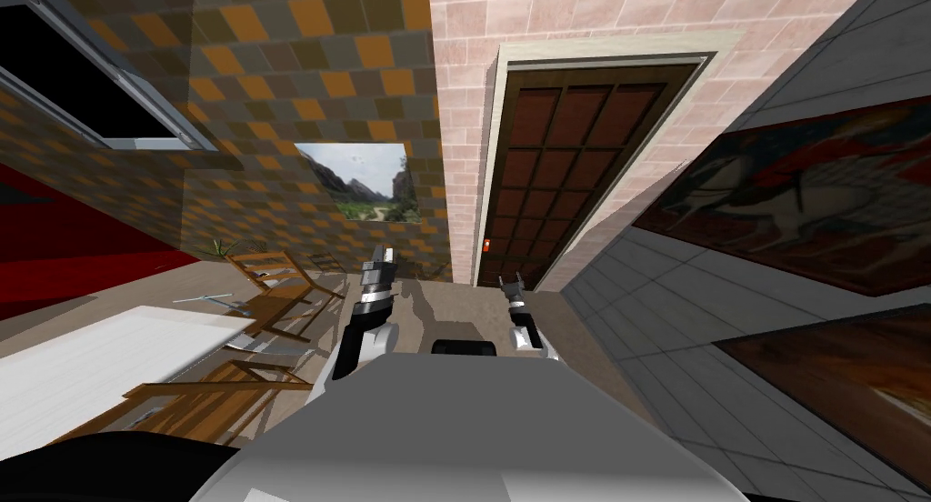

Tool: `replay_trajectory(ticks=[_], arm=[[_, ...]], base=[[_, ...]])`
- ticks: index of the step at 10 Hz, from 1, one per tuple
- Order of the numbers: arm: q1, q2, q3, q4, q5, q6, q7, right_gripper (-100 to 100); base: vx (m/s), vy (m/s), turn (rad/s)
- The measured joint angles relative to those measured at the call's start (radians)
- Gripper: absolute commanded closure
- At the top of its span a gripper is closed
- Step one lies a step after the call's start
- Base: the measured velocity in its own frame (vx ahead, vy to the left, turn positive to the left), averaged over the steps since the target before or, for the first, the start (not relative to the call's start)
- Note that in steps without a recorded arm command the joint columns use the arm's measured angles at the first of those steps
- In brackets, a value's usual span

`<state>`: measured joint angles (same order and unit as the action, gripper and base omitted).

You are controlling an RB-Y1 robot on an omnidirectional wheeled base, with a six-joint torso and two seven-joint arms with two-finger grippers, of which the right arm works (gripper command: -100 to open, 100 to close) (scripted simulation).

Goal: Pull the door open

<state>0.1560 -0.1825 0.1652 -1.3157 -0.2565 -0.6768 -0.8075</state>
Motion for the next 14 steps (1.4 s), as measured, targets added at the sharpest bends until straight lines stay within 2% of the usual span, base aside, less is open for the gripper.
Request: replay_trajectory(ticks=[12, 14], arm=[[-0.120, -0.041, 0.063, 0.307, -0.127, -0.092, -0.303, -100], [-0.127, -0.047, 0.071, 0.335, -0.146, -0.098, -0.345, -100]], base=[[0.106, 0.031, 0.017], [0.100, 0.030, 0.017]])
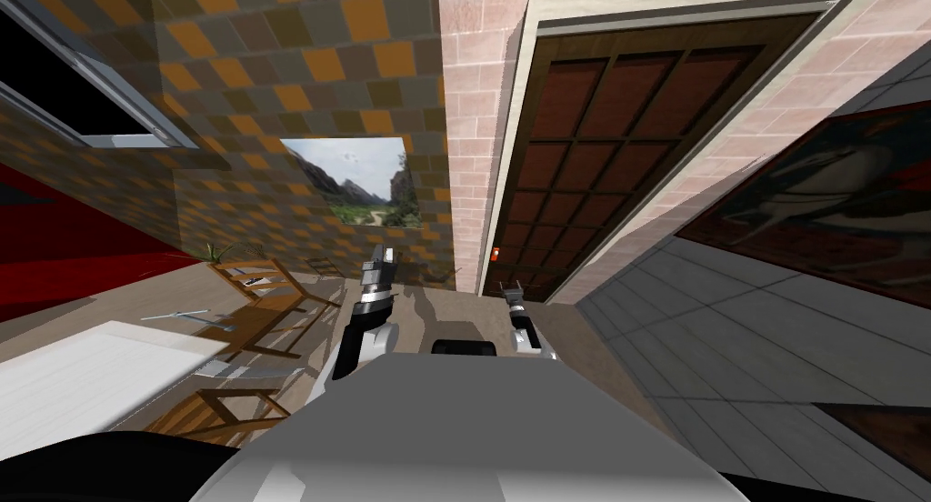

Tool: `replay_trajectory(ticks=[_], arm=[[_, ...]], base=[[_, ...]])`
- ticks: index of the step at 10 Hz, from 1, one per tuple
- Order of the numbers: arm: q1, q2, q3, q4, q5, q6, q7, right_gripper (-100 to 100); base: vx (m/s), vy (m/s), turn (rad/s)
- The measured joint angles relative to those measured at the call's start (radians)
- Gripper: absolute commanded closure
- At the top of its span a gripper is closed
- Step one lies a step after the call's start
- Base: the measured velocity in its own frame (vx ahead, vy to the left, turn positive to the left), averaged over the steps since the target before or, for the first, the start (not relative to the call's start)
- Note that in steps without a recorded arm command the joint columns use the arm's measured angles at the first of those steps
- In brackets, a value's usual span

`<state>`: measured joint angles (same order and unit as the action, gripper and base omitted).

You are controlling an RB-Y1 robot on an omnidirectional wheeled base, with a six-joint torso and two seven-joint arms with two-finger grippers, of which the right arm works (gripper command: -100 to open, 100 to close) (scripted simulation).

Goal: Pull the door open

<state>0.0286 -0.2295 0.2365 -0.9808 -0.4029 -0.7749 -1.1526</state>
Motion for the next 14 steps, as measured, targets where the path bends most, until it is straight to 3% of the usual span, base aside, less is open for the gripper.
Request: replay_trajectory(ticks=[3, 14], arm=[[-0.027, -0.010, 0.015, 0.074, -0.027, -0.026, -0.068, -100], [-0.095, -0.033, 0.054, 0.257, -0.106, -0.082, -0.254, -100]], base=[[0.102, 0.029, 0.014], [0.092, 0.013, 0.012]])
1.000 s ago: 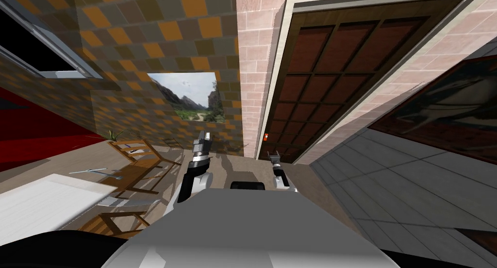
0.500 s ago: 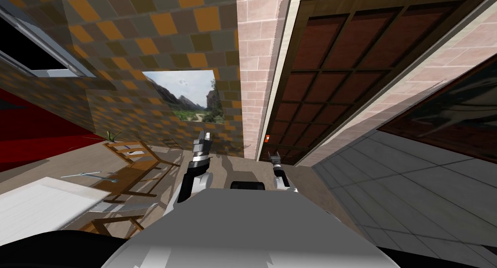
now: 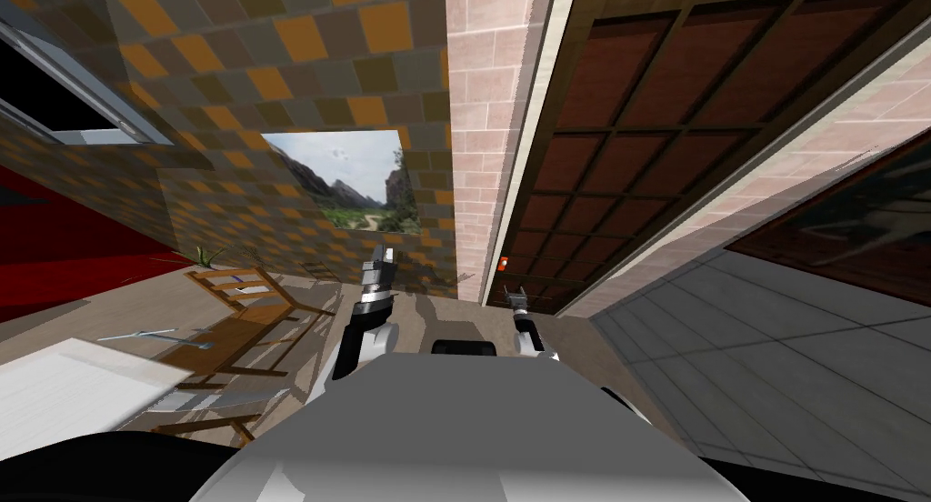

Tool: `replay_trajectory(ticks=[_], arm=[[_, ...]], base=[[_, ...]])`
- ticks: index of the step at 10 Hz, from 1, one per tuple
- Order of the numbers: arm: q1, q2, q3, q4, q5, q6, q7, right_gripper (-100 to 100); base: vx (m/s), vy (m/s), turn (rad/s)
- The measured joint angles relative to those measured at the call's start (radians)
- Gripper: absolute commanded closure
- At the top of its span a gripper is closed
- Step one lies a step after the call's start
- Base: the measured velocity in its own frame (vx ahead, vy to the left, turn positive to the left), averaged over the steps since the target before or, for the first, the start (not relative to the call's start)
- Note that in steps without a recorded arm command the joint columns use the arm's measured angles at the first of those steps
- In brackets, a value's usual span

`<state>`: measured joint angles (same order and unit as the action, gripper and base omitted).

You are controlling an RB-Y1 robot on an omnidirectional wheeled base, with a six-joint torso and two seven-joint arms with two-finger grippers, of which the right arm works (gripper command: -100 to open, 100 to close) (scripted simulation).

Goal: Pull the door open

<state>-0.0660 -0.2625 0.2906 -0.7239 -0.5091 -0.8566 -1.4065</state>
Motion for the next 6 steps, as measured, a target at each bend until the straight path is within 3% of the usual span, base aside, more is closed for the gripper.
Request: replay_trajectory(ticks=[3, 6], arm=[[-0.021, -0.007, 0.012, 0.060, -0.020, -0.021, -0.055, -100], [-0.031, -0.015, 0.021, 0.090, -0.044, -0.027, -0.101, -100]], base=[[0.129, 0.018, 0.011], [0.100, 0.016, 0.008]])
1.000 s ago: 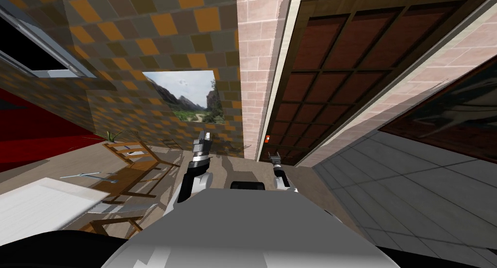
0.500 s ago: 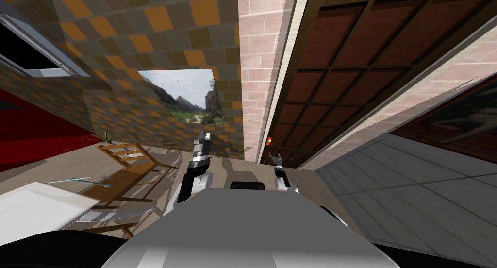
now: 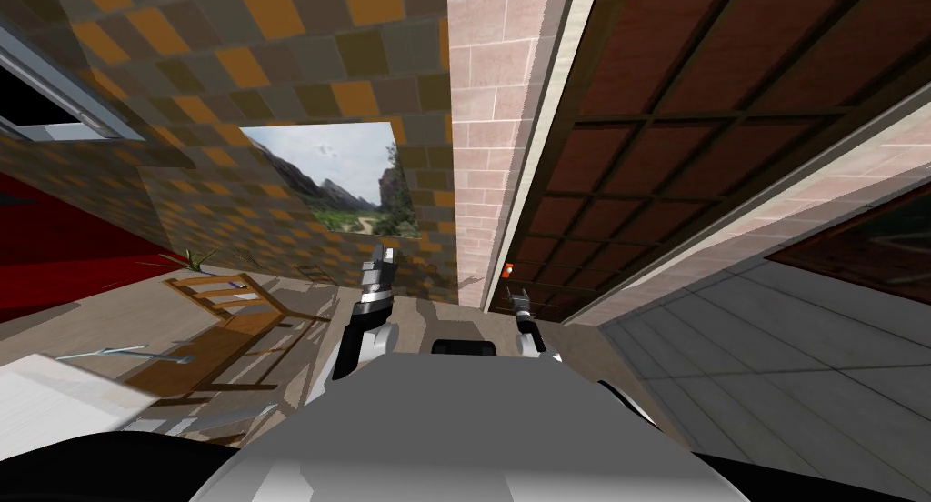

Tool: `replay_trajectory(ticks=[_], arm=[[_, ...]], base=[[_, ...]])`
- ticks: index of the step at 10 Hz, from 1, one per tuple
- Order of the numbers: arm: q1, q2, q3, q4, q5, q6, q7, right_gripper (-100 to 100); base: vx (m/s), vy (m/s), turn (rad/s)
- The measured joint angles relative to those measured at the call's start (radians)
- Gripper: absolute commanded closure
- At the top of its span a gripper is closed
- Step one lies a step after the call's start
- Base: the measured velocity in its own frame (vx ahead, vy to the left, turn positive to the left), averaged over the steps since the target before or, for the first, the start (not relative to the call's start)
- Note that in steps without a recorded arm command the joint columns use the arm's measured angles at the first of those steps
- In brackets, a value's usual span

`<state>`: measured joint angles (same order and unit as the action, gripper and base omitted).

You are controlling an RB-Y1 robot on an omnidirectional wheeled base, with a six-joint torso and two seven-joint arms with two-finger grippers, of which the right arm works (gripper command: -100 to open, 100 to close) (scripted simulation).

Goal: Pull the door open

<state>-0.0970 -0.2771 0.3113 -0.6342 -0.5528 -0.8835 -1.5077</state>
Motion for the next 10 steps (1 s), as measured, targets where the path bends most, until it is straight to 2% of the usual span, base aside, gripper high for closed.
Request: replay_trajectory(ticks=[1, 2, 3, 4, 5, 6, 7, 9, 10], arm=[[-0.001, 0.000, 0.000, 0.001, -0.001, 0.000, -0.002, -100], [-0.007, -0.004, -0.002, 0.032, -0.002, -0.015, -0.013, -100], [-0.006, -0.009, -0.007, 0.037, -0.006, -0.021, -0.021, -100], [0.024, -0.025, -0.019, -0.018, -0.014, 0.000, -0.013, -100], [0.025, -0.030, -0.020, -0.011, -0.016, 0.002, -0.016, -100], [0.019, -0.031, -0.019, 0.006, -0.015, -0.007, -0.024, -100], [0.019, -0.041, -0.025, 0.028, -0.020, -0.020, -0.038, -100], [0.002, -0.056, -0.032, 0.091, -0.025, -0.052, -0.073, -100], [0.012, -0.061, -0.037, 0.077, -0.028, -0.050, -0.074, -100]], base=[[0.116, 0.048, 0.145], [0.156, 0.014, 0.122], [0.185, -0.019, 0.110], [0.149, -0.005, 0.055], [0.059, 0.009, -0.002], [0.142, 0.015, 0.180], [0.193, 0.002, 0.199], [0.158, -0.018, 0.075], [0.035, -0.001, -0.017]])
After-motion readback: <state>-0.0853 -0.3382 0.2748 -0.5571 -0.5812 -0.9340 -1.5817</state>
